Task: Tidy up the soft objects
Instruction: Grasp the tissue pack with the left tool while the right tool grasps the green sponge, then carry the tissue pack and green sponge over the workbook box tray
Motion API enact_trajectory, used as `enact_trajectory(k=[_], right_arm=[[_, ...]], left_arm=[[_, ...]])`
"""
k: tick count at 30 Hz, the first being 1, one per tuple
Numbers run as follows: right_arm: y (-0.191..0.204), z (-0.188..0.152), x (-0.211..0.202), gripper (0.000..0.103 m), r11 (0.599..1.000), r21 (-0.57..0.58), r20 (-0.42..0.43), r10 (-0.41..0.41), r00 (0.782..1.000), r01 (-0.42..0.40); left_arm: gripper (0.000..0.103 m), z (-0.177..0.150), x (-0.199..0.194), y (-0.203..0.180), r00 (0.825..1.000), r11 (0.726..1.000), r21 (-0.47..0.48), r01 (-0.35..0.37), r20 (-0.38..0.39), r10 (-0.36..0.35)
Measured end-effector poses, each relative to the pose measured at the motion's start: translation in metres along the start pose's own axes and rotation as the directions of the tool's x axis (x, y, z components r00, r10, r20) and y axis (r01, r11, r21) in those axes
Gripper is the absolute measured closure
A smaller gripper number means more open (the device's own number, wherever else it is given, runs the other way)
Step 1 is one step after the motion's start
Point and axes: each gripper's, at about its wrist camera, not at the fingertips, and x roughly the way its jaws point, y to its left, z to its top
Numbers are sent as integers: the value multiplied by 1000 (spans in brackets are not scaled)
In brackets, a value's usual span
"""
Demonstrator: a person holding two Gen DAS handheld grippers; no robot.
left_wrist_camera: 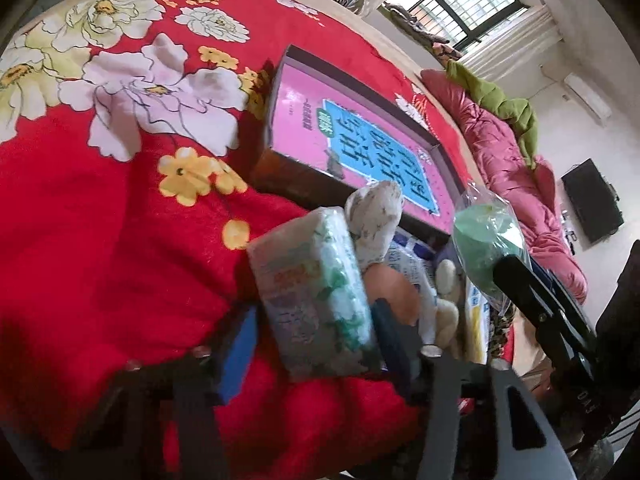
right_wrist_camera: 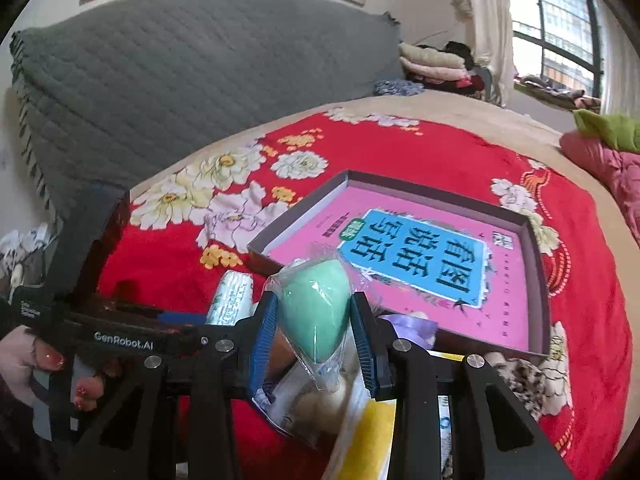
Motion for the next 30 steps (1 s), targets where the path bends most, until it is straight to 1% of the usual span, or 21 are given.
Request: enact_trajectory(k=[1,3,6,13,16,23,30], right_arm=[[-1,0,-2,65,1000,3,4,-5,1000,5],[-2,-1,-6,65,1000,10,11,-8,1000,8],[-2,-2,-8,65,1000,14,20,-16,1000,16],[-7,-3,-16,65,999,32,42,-36,998,35],[-10,-2,-18,65,998,44,52,-45,998,43],[-17,-2,-27,65,995,65,90,-83,993,77],[-36,-5,-37,65,986,132,140,-118,983,99]], left_arm=[[54,0,0,-1,1000,1000,3,1,3,-1],[58,1,-1,-1,1000,1000,6,9,11,-9],[61,2,-5,-5,999,1000,27,0,35,-1],[62,1,-19,-10,996,999,46,-4,90,0],[62,0,-27,-11,994,999,44,6,106,-10],[62,3,-40,-21,987,996,86,-39,157,25],[62,12,-45,-40,980,989,125,-80,192,55]])
